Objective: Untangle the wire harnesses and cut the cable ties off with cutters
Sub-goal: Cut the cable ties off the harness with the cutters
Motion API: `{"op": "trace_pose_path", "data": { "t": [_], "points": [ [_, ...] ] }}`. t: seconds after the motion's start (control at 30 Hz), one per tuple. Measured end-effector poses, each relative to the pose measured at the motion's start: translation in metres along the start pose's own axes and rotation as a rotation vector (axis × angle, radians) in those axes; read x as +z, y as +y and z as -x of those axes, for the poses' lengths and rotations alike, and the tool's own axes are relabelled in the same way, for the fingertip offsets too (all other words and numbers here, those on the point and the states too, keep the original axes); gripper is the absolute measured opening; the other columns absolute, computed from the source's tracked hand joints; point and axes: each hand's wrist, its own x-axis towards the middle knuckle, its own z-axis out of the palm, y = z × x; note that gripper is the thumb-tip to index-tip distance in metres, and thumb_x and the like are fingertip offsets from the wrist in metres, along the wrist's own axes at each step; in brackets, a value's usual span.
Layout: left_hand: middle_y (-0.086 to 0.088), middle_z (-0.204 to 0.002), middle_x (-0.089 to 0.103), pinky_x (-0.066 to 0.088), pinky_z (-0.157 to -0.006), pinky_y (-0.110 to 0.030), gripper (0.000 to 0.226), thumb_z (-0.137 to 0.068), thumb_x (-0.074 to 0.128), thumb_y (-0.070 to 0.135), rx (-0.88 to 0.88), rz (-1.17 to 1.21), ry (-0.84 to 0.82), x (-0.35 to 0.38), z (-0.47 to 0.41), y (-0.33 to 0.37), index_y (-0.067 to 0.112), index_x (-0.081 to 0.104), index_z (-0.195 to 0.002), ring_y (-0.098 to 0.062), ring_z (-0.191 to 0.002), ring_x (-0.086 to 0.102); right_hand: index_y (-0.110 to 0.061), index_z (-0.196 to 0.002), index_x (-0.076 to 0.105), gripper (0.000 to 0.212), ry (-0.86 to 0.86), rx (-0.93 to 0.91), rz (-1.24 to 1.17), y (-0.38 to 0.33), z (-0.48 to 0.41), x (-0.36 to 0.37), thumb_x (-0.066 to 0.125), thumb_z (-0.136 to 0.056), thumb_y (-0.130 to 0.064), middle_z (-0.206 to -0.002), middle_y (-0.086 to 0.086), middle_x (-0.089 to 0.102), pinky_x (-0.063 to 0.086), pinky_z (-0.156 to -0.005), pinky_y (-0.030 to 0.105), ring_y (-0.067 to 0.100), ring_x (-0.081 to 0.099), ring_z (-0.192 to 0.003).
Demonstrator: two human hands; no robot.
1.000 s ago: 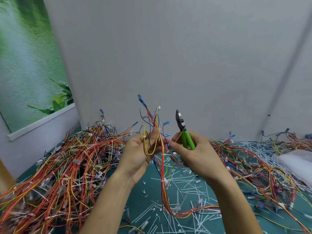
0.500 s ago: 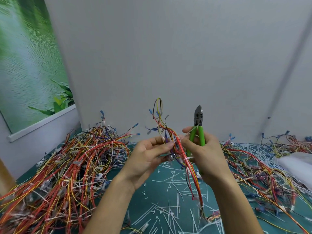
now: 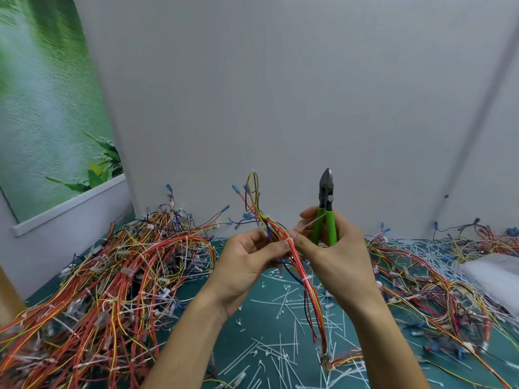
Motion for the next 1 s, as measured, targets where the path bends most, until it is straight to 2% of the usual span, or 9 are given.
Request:
{"op": "trace_pose_path", "data": {
  "t": [0.07,0.13,0.33,0.47,0.53,0.63,0.77,0.9,1.0],
  "points": [
    [-0.009,-0.095,0.076,0.057,-0.079,-0.030,0.025,-0.072,0.083,0.028,-0.001,0.004,0.001,0.000,0.000,-0.001,0.016,0.080,-0.094,-0.019,-0.089,0.072,-0.023,-0.099,0.066,0.026,0.015,-0.045,0.059,-0.001,0.001,0.000,0.085,-0.082,-0.016,-0.084,-0.003,0.073,0.059,-0.075,0.025,0.012,0.071,-0.078],
    [-0.011,-0.099,0.077,0.058,-0.080,-0.028,0.031,-0.071,0.085,0.032,0.005,-0.002,0.002,-0.002,0.000,-0.002,0.015,0.080,-0.097,-0.020,-0.093,0.073,-0.024,-0.098,0.066,0.025,0.024,-0.079,0.075,-0.002,0.001,0.000,0.084,-0.083,-0.016,-0.084,-0.007,0.072,0.057,-0.073,0.020,0.007,0.069,-0.076],
    [-0.007,-0.105,0.076,0.055,-0.084,-0.025,0.032,-0.078,0.081,0.035,0.034,-0.017,-0.007,0.000,0.000,-0.007,0.020,0.077,-0.106,-0.017,-0.098,0.072,-0.023,-0.100,0.066,0.021,-0.002,-0.083,0.037,-0.002,0.002,0.001,0.080,-0.086,-0.016,-0.082,-0.002,0.072,0.060,-0.070,0.026,0.015,0.071,-0.075],
    [-0.008,-0.111,0.075,0.054,-0.090,-0.028,0.031,-0.082,0.078,0.038,0.070,-0.011,-0.002,0.006,0.002,-0.006,0.023,0.076,-0.109,-0.020,-0.106,0.070,-0.016,-0.102,0.067,0.019,-0.014,-0.055,-0.076,-0.003,0.002,0.000,0.077,-0.088,-0.008,-0.080,0.000,0.072,0.055,-0.062,0.017,0.005,0.069,-0.068],
    [-0.008,-0.117,0.074,0.054,-0.091,-0.027,0.026,-0.084,0.076,0.036,0.092,-0.008,-0.008,0.008,0.003,-0.005,0.026,0.075,-0.108,-0.021,-0.111,0.069,-0.013,-0.102,0.067,0.019,-0.010,-0.030,-0.132,-0.003,0.001,0.000,0.077,-0.089,-0.005,-0.081,0.005,0.072,0.056,-0.062,0.018,0.008,0.069,-0.068],
    [-0.004,-0.111,0.075,0.054,-0.086,-0.022,0.014,-0.089,0.073,0.026,0.121,-0.019,-0.015,0.011,0.003,-0.005,0.029,0.075,-0.102,-0.015,-0.104,0.070,-0.011,-0.100,0.066,0.020,0.014,0.034,-0.264,0.000,-0.001,0.004,0.075,-0.088,0.002,-0.078,0.008,0.071,0.056,-0.061,0.020,0.012,0.068,-0.068],
    [-0.016,-0.124,0.070,0.054,-0.096,-0.031,0.023,-0.085,0.074,0.035,0.121,-0.025,-0.016,0.010,0.004,-0.005,0.024,0.071,-0.105,-0.029,-0.118,0.065,-0.010,-0.100,0.064,0.022,0.035,0.104,-0.365,0.008,-0.004,0.007,0.075,-0.086,0.004,-0.080,0.004,0.072,0.057,-0.062,0.023,0.015,0.071,-0.070],
    [-0.011,-0.127,0.069,0.051,-0.103,-0.048,0.032,-0.085,0.075,0.046,0.108,-0.054,-0.048,0.008,0.005,-0.003,0.026,0.069,-0.109,-0.033,-0.121,0.063,-0.010,-0.100,0.064,0.022,0.031,0.111,-0.363,0.011,-0.005,0.005,0.076,-0.085,0.002,-0.079,0.002,0.073,0.058,-0.062,0.024,0.015,0.072,-0.070],
    [-0.009,-0.127,0.069,0.051,-0.101,-0.049,0.031,-0.086,0.074,0.049,0.114,-0.074,-0.052,0.009,0.006,-0.002,0.028,0.069,-0.109,-0.032,-0.118,0.064,-0.012,-0.098,0.065,0.023,0.020,0.115,-0.308,0.013,-0.008,0.000,0.080,-0.083,-0.004,-0.082,0.005,0.075,0.058,-0.066,0.023,0.017,0.073,-0.073]
  ]
}}
